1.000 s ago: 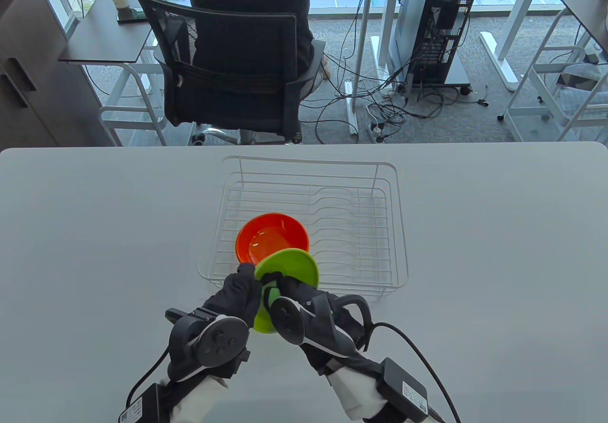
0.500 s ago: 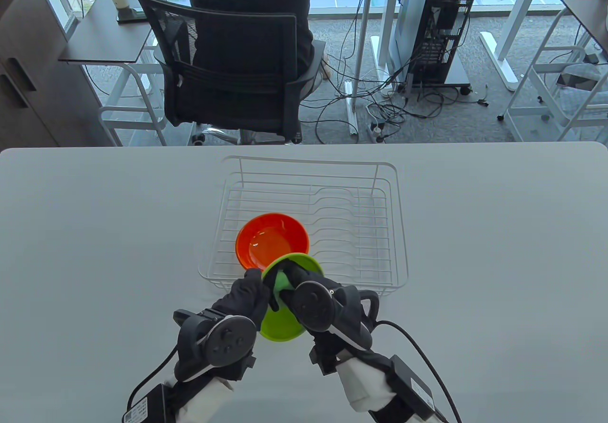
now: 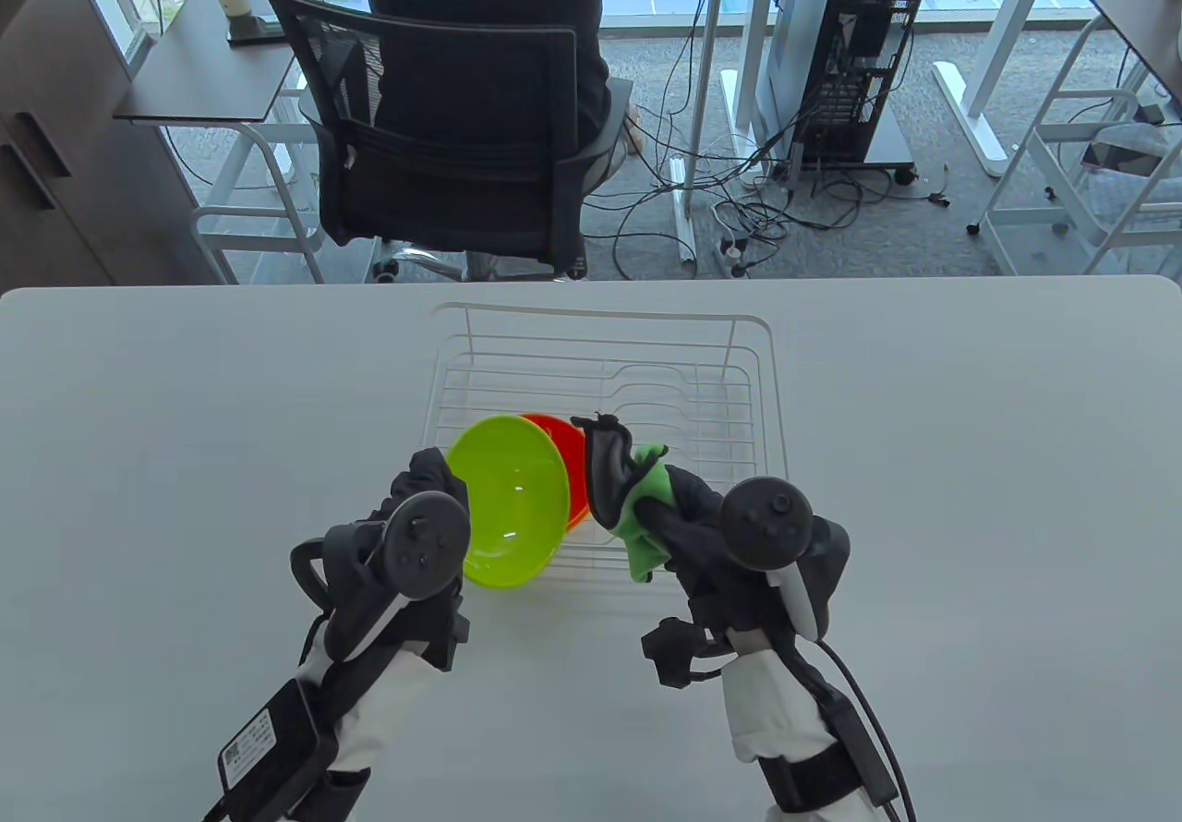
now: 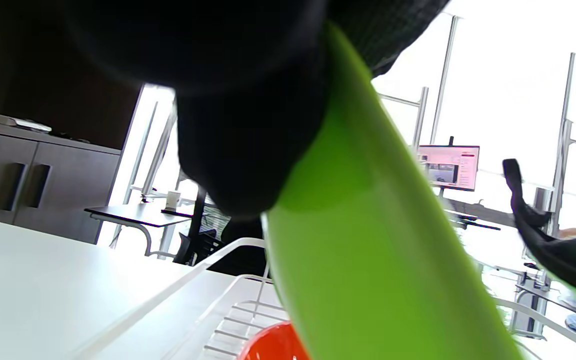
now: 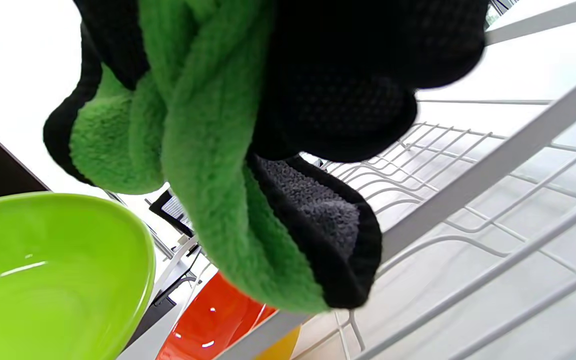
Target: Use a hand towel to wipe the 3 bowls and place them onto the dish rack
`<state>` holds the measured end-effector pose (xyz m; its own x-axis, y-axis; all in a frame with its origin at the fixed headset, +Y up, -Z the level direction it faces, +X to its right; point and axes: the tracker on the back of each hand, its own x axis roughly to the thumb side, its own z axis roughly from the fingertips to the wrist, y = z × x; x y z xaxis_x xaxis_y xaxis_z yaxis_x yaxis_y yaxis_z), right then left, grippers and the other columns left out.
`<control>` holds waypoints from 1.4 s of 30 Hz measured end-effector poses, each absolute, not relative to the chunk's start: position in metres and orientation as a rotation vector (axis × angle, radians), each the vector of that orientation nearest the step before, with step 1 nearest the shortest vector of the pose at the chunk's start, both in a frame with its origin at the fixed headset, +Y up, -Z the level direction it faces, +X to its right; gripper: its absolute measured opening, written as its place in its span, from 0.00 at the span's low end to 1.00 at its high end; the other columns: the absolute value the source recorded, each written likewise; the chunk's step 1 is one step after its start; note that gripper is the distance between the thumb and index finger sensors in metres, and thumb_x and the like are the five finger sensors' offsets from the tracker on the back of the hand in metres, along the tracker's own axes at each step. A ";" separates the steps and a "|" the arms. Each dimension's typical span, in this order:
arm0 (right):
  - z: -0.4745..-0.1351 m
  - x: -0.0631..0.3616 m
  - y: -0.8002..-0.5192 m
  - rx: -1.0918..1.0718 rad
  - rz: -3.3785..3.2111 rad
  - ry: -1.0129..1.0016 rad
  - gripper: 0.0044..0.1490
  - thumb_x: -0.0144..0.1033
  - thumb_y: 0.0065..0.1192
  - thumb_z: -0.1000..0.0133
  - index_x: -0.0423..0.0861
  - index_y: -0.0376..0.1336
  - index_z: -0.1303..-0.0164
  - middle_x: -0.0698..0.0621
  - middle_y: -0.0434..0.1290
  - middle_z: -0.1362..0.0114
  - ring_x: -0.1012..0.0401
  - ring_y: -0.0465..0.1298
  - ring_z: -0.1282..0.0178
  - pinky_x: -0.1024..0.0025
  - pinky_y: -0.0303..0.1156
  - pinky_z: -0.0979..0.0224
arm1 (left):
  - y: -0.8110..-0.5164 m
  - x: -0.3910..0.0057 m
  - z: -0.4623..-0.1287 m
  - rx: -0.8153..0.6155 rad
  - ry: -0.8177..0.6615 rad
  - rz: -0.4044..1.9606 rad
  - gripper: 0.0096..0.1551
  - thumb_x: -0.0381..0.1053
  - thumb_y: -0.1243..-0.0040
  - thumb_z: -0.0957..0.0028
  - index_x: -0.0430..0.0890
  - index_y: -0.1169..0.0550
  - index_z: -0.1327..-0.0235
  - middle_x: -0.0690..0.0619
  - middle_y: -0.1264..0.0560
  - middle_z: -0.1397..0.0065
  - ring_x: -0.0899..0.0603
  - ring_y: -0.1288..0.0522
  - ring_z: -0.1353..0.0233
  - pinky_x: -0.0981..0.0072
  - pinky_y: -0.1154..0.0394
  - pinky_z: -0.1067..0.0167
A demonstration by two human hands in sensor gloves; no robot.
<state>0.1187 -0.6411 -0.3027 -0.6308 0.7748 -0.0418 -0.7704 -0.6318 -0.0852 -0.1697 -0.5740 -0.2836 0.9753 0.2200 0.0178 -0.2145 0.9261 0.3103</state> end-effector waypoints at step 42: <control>-0.310 0.132 -0.656 -0.098 2.033 0.071 0.36 0.49 0.69 0.50 0.44 0.70 0.34 0.42 0.82 0.49 0.57 0.84 0.64 0.69 0.81 0.63 | -0.644 -0.159 -0.372 0.052 0.250 0.203 0.27 0.43 0.37 0.42 0.26 0.22 0.37 0.26 0.15 0.51 0.42 0.08 0.72 0.74 0.12 0.77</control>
